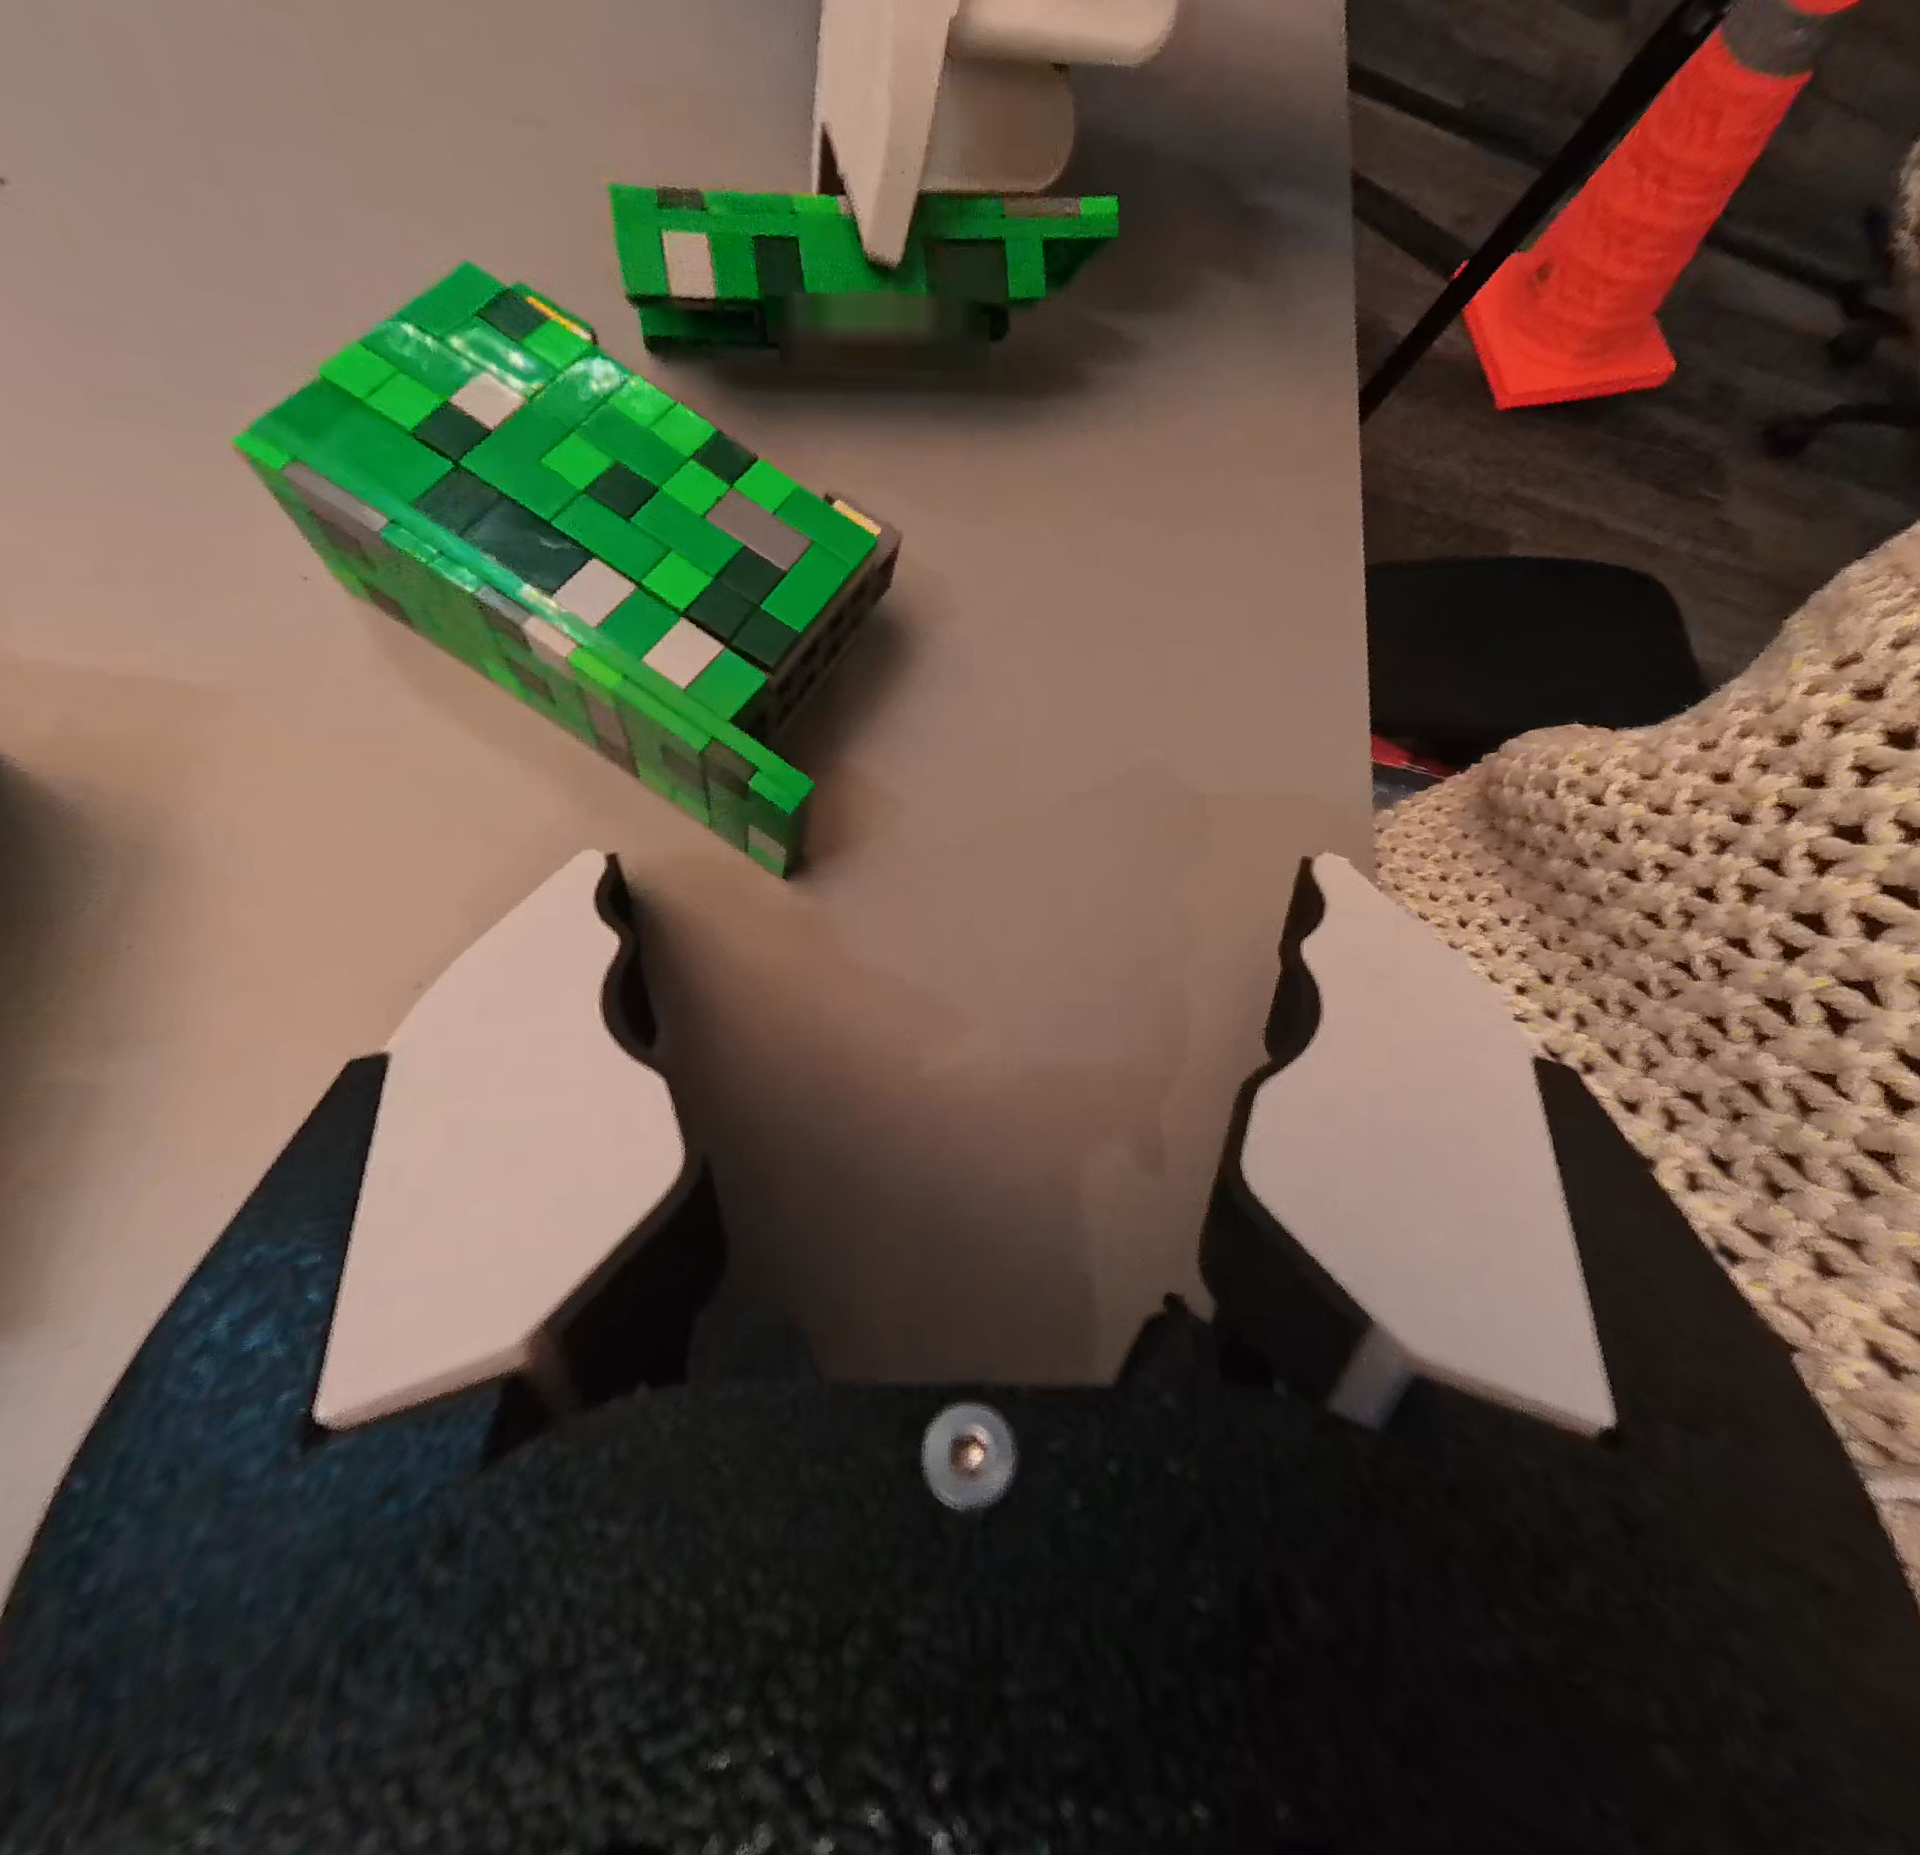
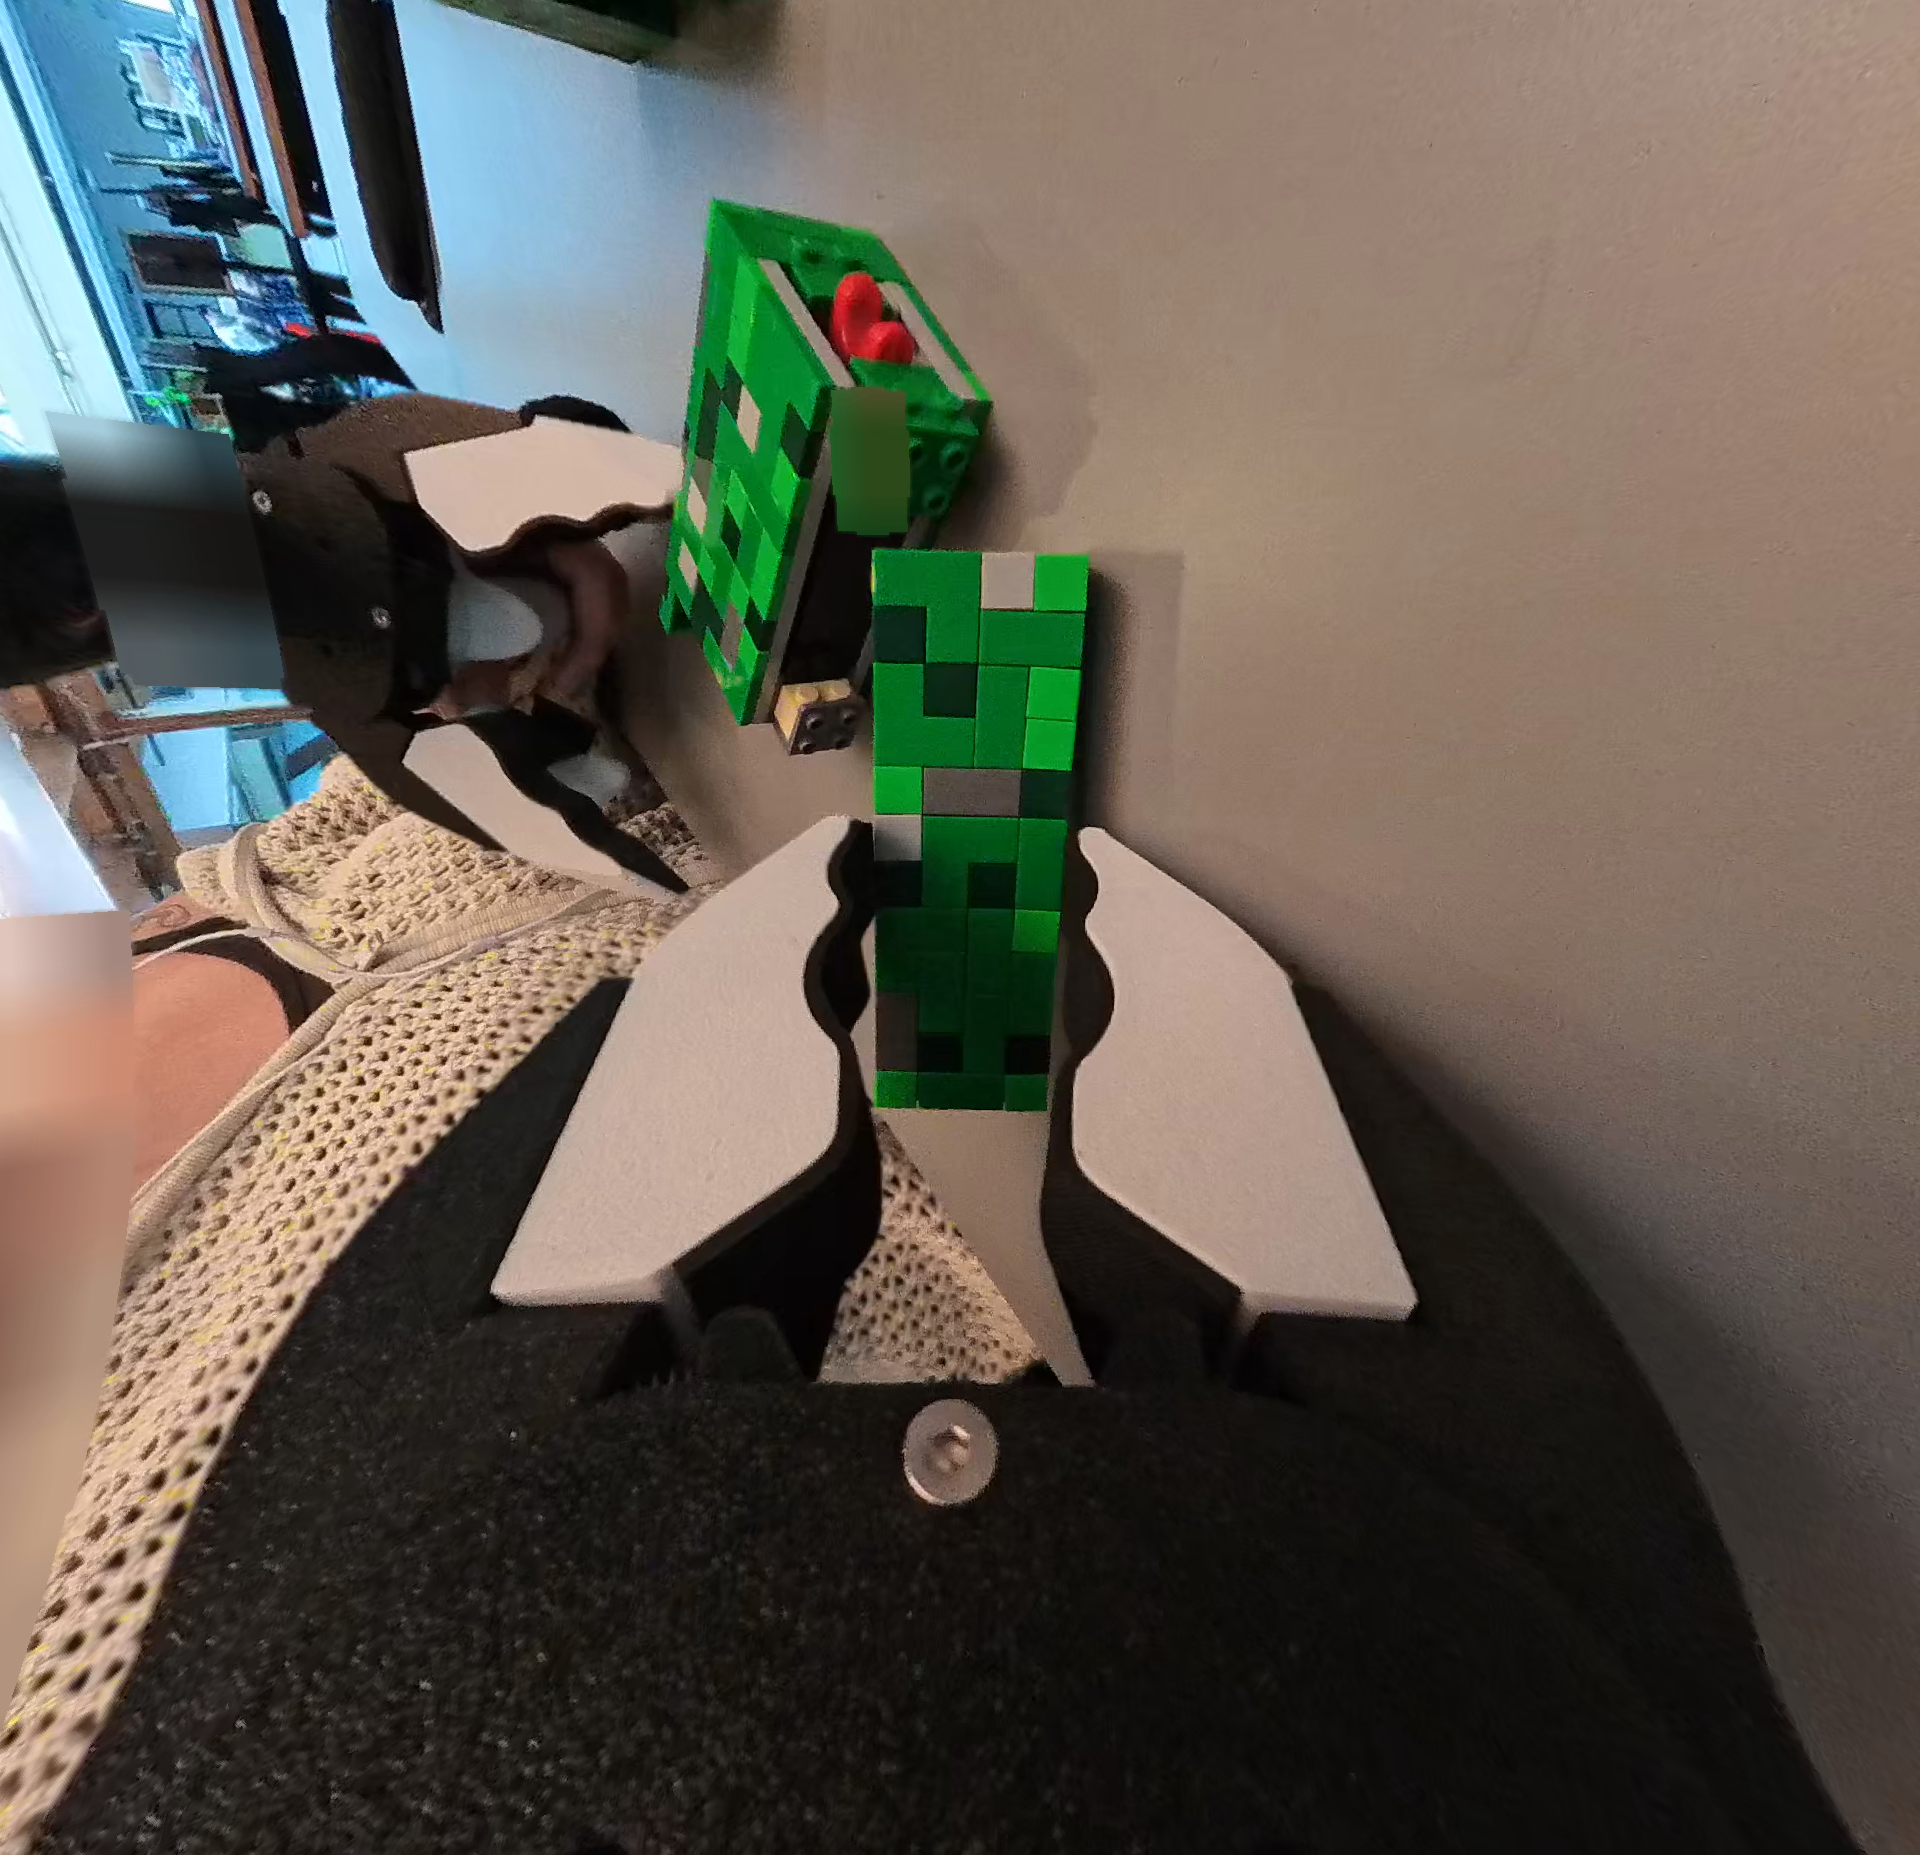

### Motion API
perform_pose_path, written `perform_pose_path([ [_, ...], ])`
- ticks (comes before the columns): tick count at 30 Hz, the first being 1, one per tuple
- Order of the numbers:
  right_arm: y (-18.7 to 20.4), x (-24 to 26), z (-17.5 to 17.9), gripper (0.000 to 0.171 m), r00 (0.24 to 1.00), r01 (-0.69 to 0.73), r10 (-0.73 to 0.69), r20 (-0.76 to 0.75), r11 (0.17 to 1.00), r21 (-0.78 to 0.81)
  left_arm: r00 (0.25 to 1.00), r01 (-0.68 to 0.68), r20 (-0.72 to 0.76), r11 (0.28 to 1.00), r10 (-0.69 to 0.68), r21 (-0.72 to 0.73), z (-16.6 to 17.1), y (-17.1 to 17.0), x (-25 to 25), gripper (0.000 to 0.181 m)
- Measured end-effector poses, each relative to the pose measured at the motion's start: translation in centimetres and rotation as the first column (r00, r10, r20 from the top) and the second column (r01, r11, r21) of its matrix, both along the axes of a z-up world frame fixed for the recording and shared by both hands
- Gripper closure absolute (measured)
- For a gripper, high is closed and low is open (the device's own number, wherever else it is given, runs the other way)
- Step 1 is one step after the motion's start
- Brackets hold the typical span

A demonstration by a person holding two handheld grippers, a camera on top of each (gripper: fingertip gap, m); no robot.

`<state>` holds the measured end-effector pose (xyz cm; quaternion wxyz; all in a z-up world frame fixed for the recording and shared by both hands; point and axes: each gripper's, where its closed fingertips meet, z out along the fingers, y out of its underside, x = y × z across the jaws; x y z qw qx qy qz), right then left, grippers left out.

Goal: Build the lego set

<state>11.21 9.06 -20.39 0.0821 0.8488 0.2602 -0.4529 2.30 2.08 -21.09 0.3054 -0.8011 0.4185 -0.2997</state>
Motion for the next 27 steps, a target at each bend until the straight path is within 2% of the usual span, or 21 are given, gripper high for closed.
perform_pose_path([
  [7,0.0,-0.9,0.6,0.138,0.993,0.079,-0.082,-0.09,0.996,-0.036,0.998,-0.01,0.066,0.997,0.005,0.072,1.2,0.6,0.4,0.069],
  [15,0.1,-0.9,-0.1,0.137,0.998,0.057,-0.054,-0.038,0.994,0.093,0.999,0.018,0.026,0.997,-0.02,0.072,0.4,0.3,0.8,0.068],
  [19,-0.1,-1.1,0.5,0.115,1.0,-0.023,0.027,-0.014,0.979,0.204,0.999,0.016,0.05,0.998,-0.019,0.062,0.6,0.3,1.0,0.068],
  [21,0.1,-0.8,0.4,0.107,0.994,-0.11,0.099,0.051,0.94,0.323,0.998,0.015,0.053,0.998,-0.018,0.062,0.6,0.4,1.0,0.068],
  [23,0.4,-1.4,1.1,0.103,0.978,-0.205,0.201,0.062,0.852,0.482,0.999,0.018,0.049,0.997,-0.022,0.072,0.7,0.4,1.1,0.068],
  [25,0.0,-2.3,2.1,0.125,0.938,-0.305,0.338,0.071,0.713,0.631,0.999,0.02,0.049,0.997,-0.024,0.081,0.8,0.5,1.2,0.069],
  [27,-0.7,-2.9,2.0,0.148,0.899,-0.389,0.416,0.138,0.61,0.691,0.998,0.023,0.05,0.997,-0.027,0.078,0.8,0.4,1.3,0.069],
])
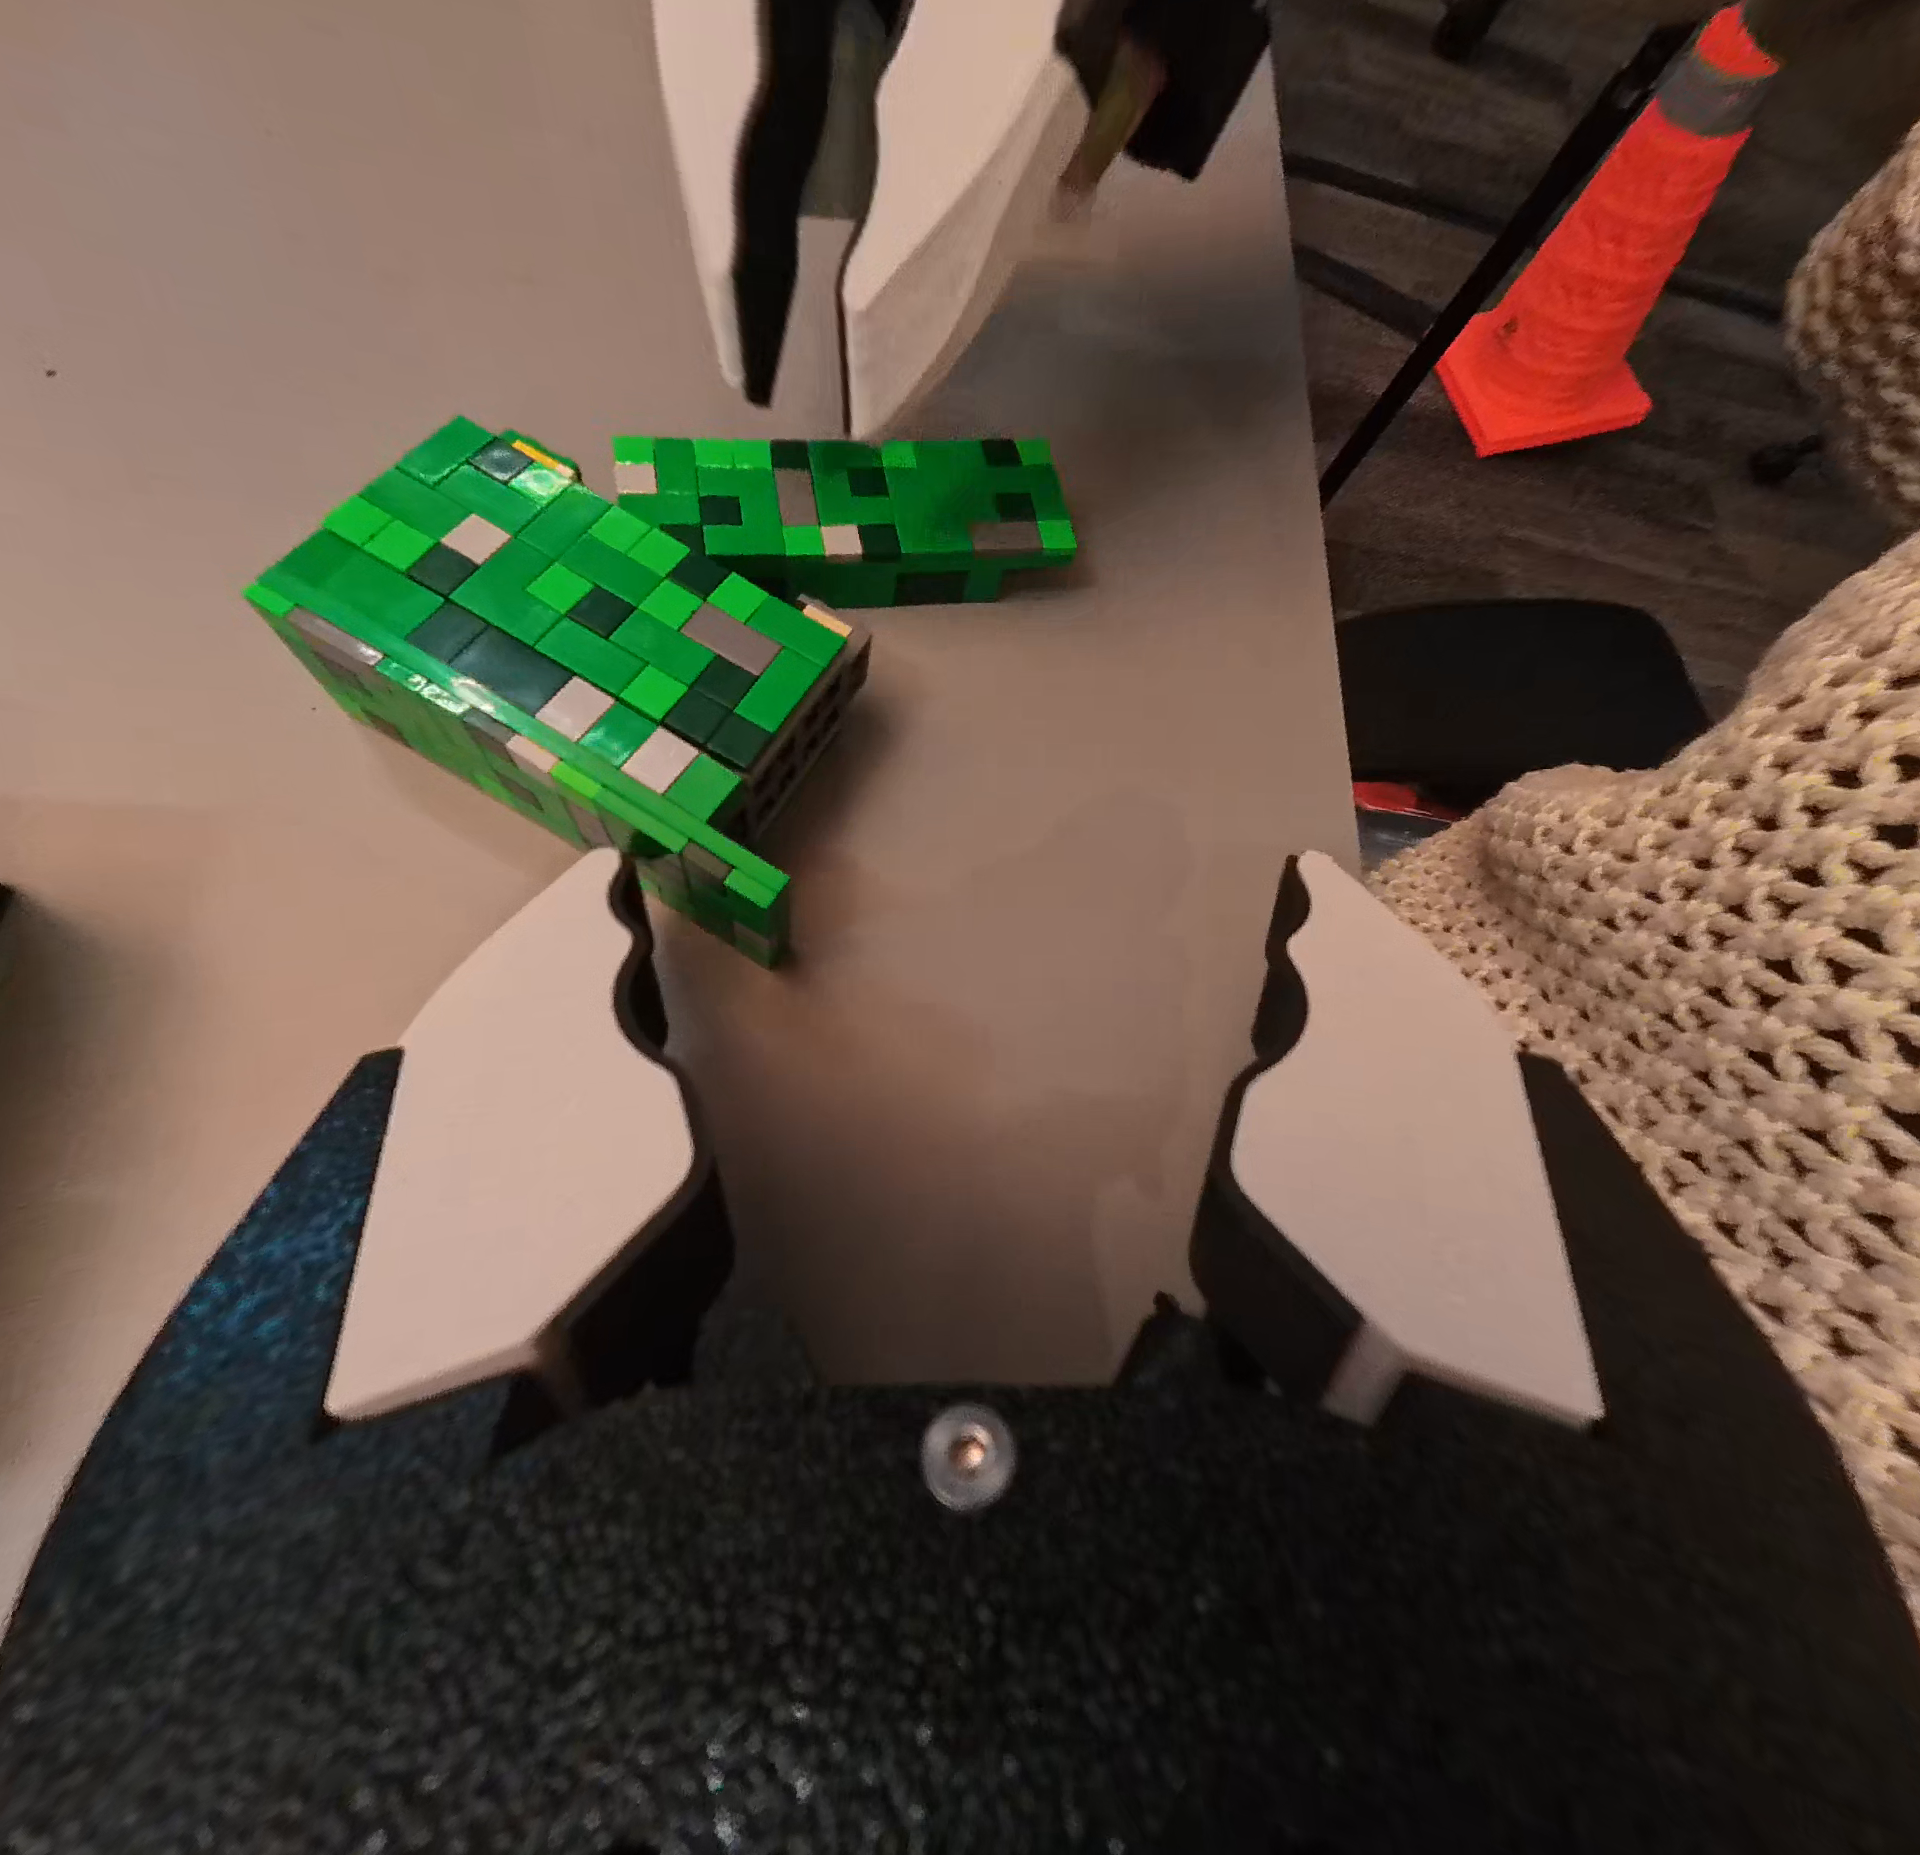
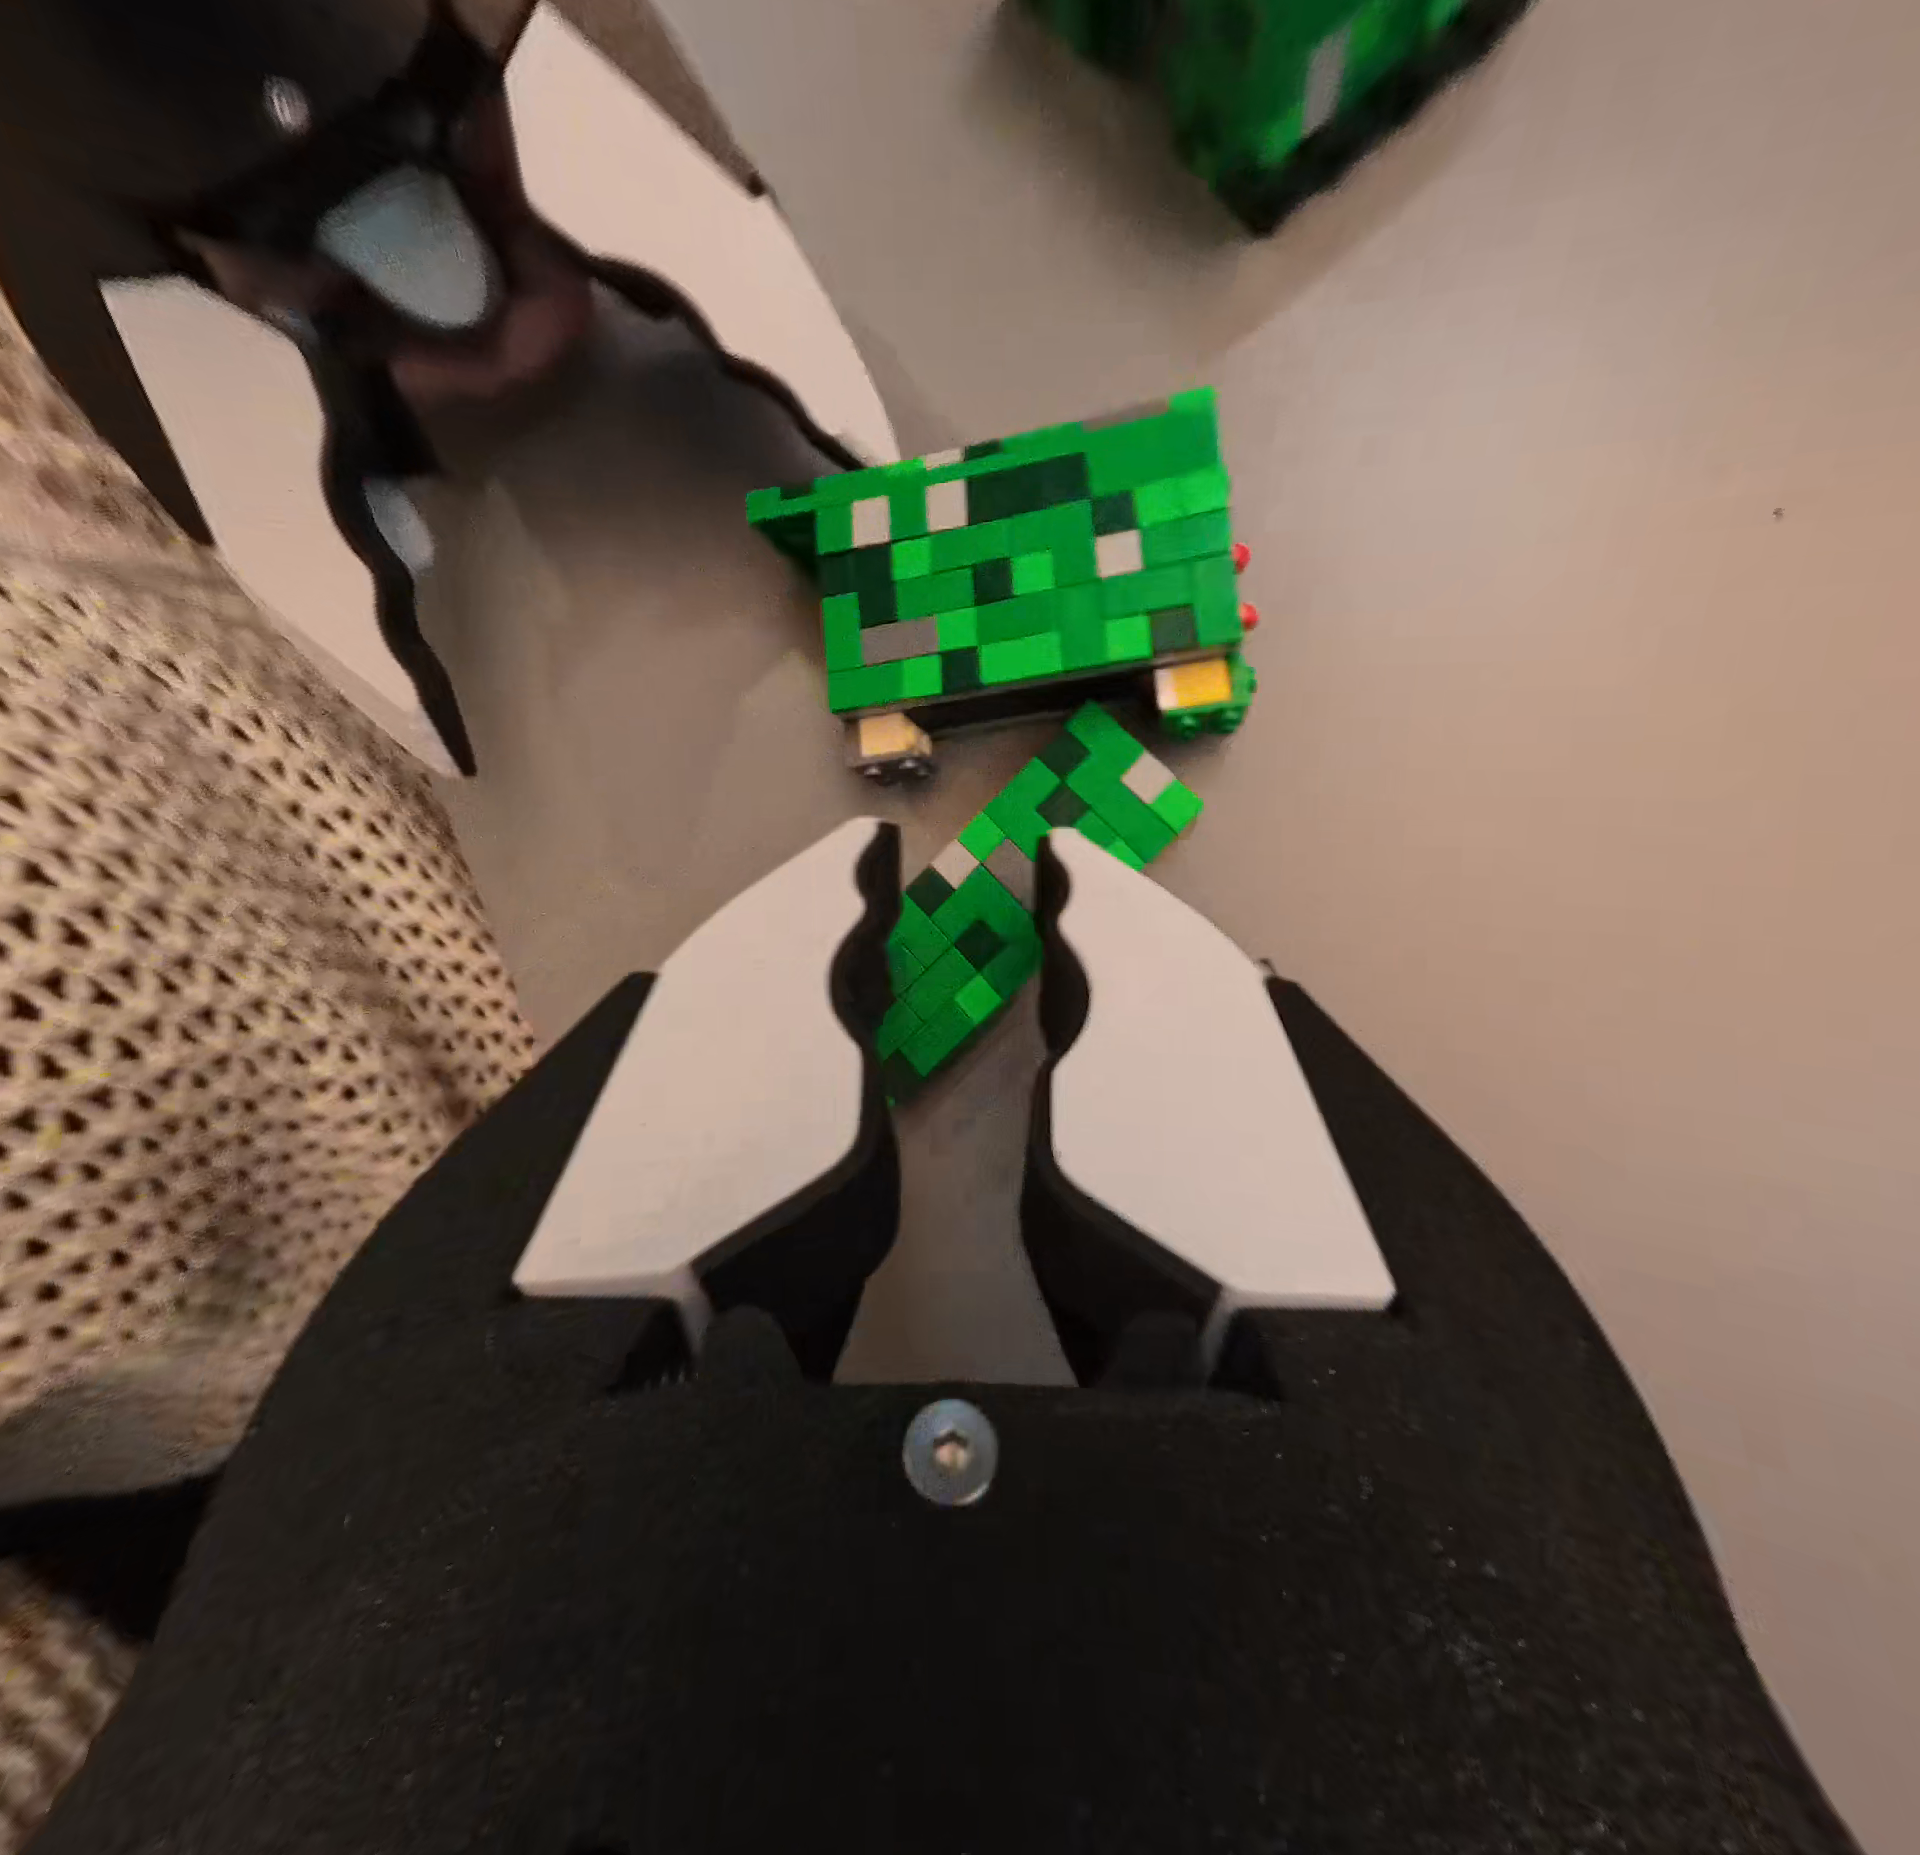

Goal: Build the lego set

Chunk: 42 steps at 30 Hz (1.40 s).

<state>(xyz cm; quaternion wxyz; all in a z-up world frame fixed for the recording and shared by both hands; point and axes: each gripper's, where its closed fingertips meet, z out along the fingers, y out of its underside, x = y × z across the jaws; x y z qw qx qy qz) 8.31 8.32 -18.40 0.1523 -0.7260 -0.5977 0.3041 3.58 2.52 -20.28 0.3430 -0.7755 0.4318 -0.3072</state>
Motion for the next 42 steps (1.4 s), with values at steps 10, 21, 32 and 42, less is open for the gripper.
perform_pose_path([
  [10,-0.4,-2.2,-1.9,0.171,0.998,-0.055,0.054,0.012,0.989,0.14,1.0,0.009,-0.007,1.0,-0.009,-0.004,-0.2,-0.2,0.3,0.069],
  [21,-1.7,-2.2,-1.6,0.171,0.991,-0.131,0.132,0.007,0.975,0.18,1.0,0.01,-0.007,1.0,-0.01,-0.01,-0.6,-0.2,0.4,0.069],
  [32,-1.8,-2.7,-1.5,0.171,0.989,-0.138,0.144,-0.018,0.971,0.197,0.999,0.007,-0.048,1.0,-0.007,0.002,-0.9,-0.1,0.5,0.065],
  [42,-2.0,-3.5,-1.4,0.171,0.99,-0.104,0.117,-0.076,0.982,0.16,0.997,-0.052,-0.058,0.999,0.052,0.001,-0.8,1.1,0.0,0.068],
])
